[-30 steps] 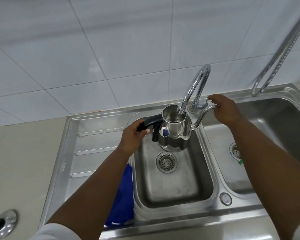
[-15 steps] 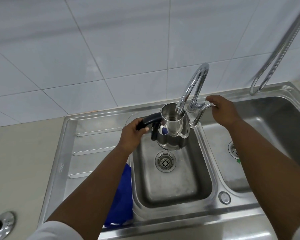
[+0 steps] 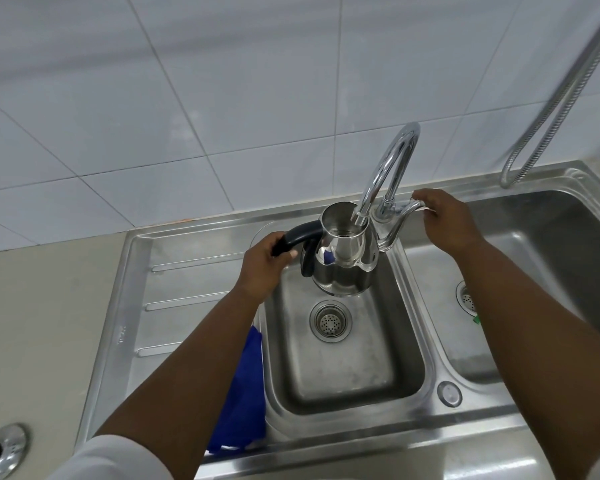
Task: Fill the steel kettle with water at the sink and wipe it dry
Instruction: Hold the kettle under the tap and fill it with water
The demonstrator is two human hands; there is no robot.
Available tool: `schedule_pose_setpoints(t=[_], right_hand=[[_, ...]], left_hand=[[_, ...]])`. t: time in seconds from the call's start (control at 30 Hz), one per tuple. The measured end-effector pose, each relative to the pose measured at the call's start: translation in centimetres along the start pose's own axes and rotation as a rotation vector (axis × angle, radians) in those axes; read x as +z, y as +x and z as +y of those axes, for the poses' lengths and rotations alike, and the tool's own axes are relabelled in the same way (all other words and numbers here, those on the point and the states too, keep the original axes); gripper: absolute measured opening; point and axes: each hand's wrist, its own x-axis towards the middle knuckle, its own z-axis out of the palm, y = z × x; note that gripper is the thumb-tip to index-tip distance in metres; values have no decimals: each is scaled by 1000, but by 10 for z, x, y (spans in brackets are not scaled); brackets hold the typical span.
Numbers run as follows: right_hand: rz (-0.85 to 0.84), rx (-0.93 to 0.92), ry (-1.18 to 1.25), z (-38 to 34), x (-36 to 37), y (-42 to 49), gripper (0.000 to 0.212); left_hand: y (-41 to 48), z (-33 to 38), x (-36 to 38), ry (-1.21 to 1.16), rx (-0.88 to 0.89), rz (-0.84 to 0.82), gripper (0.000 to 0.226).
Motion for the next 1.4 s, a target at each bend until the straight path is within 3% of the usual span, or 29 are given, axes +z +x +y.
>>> schedule_pose_setpoints(t=[0.2,0.3,0.37,0.47,0.53,1.2,1.3,1.4], right_hand=[[3,-54,8,-4,1,-7,51],[165,-62,35,-9,7,-20,47],[245,28,158,-18,12,-30,40],[6,176,320,-31,23,-41,38],[-84,169,375,-28,31,-45,38],[-65,174,432,-7,39,-49,19],[-62,168,443,-8,39,-50,20],[-58,174,455,-10,37,-50,34]], left_hand=[[3,-2,0,4,-6,9,26],[4,-3,0,-13,-7,11,26],[4,-3,-1,-19,-5,9,26],[4,-4,-1,-6,10,4,26],[4,-3,-1,-3,12,2,26],[-1,-3,-5,21,9,-26,32],[-1,-3,-6,35,13,-27,31],[1,-2,-5,45,12,-22,31]])
